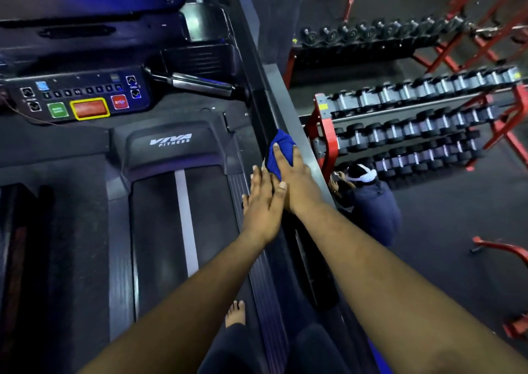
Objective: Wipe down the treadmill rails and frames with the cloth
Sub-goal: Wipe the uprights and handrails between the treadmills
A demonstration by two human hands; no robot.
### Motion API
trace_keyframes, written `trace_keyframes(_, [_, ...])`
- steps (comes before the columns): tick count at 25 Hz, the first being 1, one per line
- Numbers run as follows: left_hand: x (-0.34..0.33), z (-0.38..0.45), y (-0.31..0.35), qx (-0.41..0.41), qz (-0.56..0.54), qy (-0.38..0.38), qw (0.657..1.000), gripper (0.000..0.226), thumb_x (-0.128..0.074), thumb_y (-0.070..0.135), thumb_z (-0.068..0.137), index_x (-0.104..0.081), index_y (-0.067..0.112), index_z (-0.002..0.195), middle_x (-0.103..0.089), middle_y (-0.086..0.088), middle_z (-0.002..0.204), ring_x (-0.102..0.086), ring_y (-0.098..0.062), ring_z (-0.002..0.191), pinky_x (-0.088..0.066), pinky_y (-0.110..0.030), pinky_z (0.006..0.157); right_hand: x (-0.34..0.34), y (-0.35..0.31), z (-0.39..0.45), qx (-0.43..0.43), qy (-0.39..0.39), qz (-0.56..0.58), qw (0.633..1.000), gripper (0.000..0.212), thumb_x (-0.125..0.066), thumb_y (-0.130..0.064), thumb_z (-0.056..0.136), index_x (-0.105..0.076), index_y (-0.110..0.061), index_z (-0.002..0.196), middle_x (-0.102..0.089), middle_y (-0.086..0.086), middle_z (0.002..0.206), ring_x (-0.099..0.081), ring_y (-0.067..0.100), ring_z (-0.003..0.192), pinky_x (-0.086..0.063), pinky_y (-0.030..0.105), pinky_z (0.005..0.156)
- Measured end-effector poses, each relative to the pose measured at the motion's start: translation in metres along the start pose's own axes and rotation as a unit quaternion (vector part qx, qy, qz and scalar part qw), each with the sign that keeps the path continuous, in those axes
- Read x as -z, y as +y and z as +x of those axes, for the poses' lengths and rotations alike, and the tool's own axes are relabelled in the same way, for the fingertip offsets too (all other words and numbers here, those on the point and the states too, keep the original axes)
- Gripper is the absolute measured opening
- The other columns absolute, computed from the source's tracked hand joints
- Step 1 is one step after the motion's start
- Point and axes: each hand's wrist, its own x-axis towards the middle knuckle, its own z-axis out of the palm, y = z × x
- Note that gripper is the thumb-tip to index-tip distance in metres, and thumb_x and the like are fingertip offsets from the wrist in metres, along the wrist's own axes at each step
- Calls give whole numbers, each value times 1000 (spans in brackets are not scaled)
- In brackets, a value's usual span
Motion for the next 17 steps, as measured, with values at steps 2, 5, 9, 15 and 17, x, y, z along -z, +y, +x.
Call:
trace_keyframes(2, [0,4,3,-3,-3,13,1000,83,-13,73,88,-1,31,159,14,13,165,14,-2,150,12,-47,123,4,-2,17,7,-4,11,1000,72,-46,-48,99,0,-47,154,10,5,165,-32,36,138,-44,52,105])
trace_keyframes(5, [-2,12,1,-21,2,38,999,86,-14,75,86,2,31,158,13,11,166,14,-2,150,14,-42,122,8,-4,51,32,8,36,999,68,-42,-52,99,-4,-48,155,9,6,166,-25,36,145,-37,50,113])
trace_keyframes(9, [-23,18,-11,-48,53,97,993,73,-28,58,102,5,25,158,13,7,166,13,-7,152,10,-47,123,17,-9,100,86,21,42,995,66,-43,-48,100,-13,-37,157,8,14,167,-9,34,153,-17,44,123])
trace_keyframes(15, [-95,-25,-30,-60,-21,269,961,83,-29,61,98,-2,12,159,0,-2,168,2,-10,153,1,-45,125,0,26,73,216,25,97,971,56,-39,-33,105,-24,-20,157,7,21,165,-2,31,154,-9,39,124])
trace_keyframes(17, [-111,-53,-32,-52,-24,308,950,76,-28,56,102,-2,12,159,-3,-4,168,-2,-13,153,-2,-41,125,-13,45,29,238,14,130,962,56,-42,-32,104,-27,-22,156,7,19,166,-3,32,154,-5,39,125])
